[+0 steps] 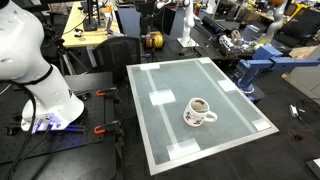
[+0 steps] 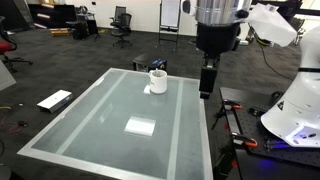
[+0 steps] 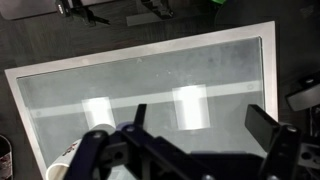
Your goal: Take the pen from the cup and put it on the table
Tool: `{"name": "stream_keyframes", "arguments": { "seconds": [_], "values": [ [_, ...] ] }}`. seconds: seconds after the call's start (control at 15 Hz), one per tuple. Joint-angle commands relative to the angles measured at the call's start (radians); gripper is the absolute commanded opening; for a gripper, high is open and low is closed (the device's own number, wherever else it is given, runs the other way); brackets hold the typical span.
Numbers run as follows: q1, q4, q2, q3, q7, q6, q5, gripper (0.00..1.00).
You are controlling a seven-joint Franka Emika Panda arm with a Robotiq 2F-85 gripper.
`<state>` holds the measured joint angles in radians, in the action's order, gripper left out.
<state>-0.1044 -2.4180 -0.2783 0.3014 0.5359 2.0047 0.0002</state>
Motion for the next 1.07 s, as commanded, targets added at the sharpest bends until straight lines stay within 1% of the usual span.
{"name": "stream_keyframes", "arguments": {
  "seconds": [0.0,0.27,0.67,1.0],
  "values": [
    [0.006,0.002,-0.006,-0.019,0.054,0.022,-0.030,1.00],
    [0.033,-0.002,-0.034,-0.069,0.097,0.047,-0.038,1.00],
    [0.110,0.001,-0.037,-0.142,0.144,0.163,-0.076,1.00],
    [0.190,0.021,0.015,-0.164,0.264,0.275,-0.182,1.00]
  ]
}}
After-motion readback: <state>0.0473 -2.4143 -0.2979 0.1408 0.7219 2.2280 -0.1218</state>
